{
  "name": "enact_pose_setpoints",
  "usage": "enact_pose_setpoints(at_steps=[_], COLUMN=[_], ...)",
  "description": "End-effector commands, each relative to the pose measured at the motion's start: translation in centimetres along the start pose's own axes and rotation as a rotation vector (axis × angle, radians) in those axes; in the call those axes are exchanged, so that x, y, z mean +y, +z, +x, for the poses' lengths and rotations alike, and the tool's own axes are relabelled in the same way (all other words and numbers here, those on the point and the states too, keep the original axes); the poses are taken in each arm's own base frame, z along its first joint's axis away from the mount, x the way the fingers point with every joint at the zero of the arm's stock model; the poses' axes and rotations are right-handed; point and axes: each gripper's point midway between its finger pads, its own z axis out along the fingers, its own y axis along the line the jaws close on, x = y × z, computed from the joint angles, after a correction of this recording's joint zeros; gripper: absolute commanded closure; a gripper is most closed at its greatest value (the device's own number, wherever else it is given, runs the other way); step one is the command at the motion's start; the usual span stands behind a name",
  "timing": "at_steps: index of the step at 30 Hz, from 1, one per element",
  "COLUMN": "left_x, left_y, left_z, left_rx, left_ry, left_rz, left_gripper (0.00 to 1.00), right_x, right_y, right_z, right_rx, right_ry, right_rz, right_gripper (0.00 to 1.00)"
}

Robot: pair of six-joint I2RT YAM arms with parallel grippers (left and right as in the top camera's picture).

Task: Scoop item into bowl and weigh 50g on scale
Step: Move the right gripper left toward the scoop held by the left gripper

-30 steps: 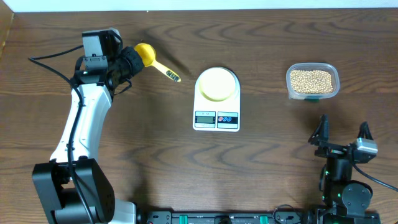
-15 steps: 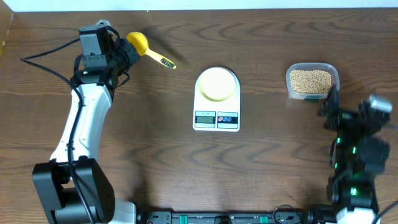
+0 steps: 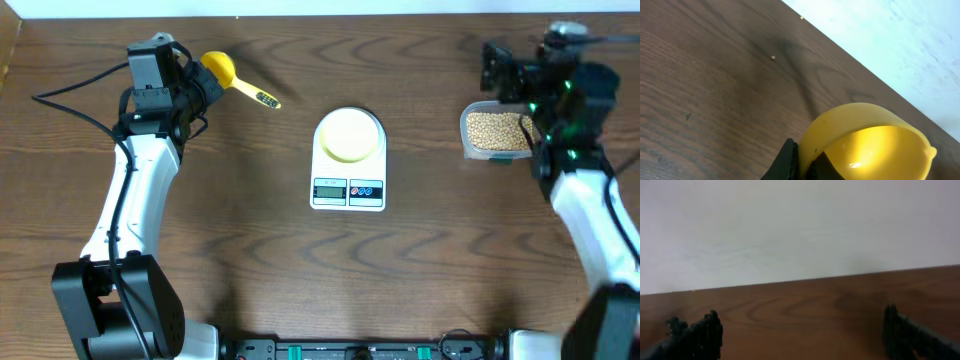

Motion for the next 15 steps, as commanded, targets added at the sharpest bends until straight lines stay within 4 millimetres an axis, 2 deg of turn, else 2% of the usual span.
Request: enact_pose_setpoints(at_steps=[1,2,3,4,7,8,9,15], left_x=[0.3,0.3,0.3,0.3,0.3,0.3,0.3,0.5], left_y=[-0.5,-0.5,-0.5,-0.5,-0.5,-0.5,-0.5,-0.5], left_z=[-0.8,-0.8,-0.8,-0.8,-0.8,-0.8,-0.7,-0.4], left_rx=[-0.036,-0.036,-0.035,-0.035,-0.036,-0.035,-0.032,-0.02], left_ry=[-0.029,-0.029,-0.029,-0.029,-0.029,-0.029,-0.03,-0.04], left_rz=[-0.023,-0.023,-0.023,-0.023,-0.023,-0.023,-0.024,-0.033], left_gripper=[0.93,0.93,0.92,0.92,0.93,0.93,0.92,0.93], right_x=[4.3,4.9,6.8,7.5,12.0,12.8,14.6,19.3], right_y=[3.1,3.6,4.8,5.2,6.9,7.2,7.8,8.2], right_z=[1.2,1.5,2.5,2.7,4.1,4.4,5.0,8.1], right_rx=[0.076,0.087,0.117,0.125,0.154,0.158,0.168,0.247], right_ry=[0.11,0.113,0.114,0.114,0.108,0.113,0.124,0.14], right_rz=[-0.191,-0.206,-0.259,-0.28,-0.391,-0.406,-0.441,-0.541], right_gripper=[0.01,0.01,0.01,0.01,0.01,0.01,0.01,0.01])
